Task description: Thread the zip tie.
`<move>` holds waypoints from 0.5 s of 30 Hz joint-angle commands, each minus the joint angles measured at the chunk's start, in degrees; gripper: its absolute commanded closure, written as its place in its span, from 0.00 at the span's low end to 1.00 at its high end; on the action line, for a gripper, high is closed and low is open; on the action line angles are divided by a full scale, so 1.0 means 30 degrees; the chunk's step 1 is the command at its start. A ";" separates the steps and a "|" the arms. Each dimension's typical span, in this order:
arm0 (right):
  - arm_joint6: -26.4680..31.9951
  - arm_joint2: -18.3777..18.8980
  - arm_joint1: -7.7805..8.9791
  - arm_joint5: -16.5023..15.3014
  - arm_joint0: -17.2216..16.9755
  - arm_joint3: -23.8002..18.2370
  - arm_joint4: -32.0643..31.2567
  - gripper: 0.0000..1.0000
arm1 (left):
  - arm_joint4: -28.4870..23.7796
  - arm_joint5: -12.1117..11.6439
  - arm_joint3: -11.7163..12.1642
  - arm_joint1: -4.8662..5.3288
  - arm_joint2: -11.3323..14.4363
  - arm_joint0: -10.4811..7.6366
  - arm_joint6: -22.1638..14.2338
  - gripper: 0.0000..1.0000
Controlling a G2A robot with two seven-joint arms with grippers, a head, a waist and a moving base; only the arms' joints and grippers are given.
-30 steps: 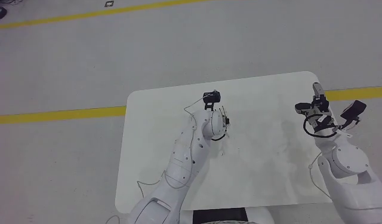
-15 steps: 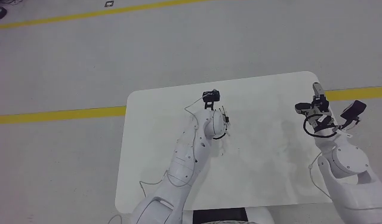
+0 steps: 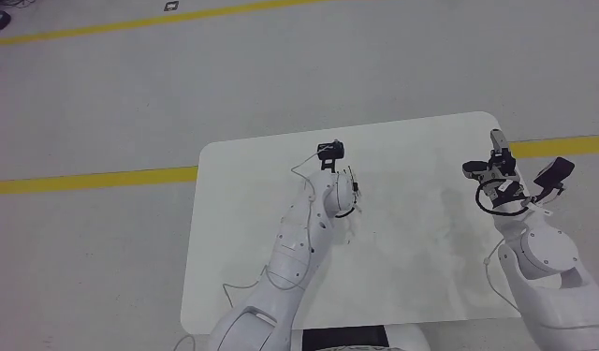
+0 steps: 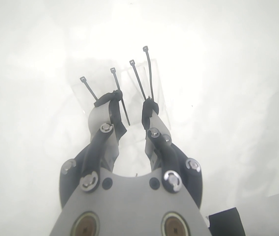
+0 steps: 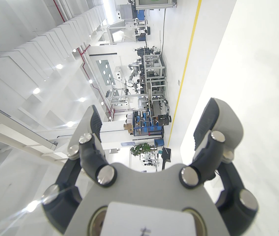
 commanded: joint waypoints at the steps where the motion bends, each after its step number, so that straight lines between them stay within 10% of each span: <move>1: 0.0000 0.0000 0.0000 0.0000 0.0000 0.0000 0.0000 0.00 | 0.0114 0.0000 0.0087 -0.0065 -0.0048 -0.0050 -0.0036 0.80; 15: 0.0000 0.0000 0.0000 0.0000 0.0000 0.0000 0.0000 0.00 | 0.0281 0.0000 0.0999 -0.0249 -0.0347 -0.0498 -0.0012 0.80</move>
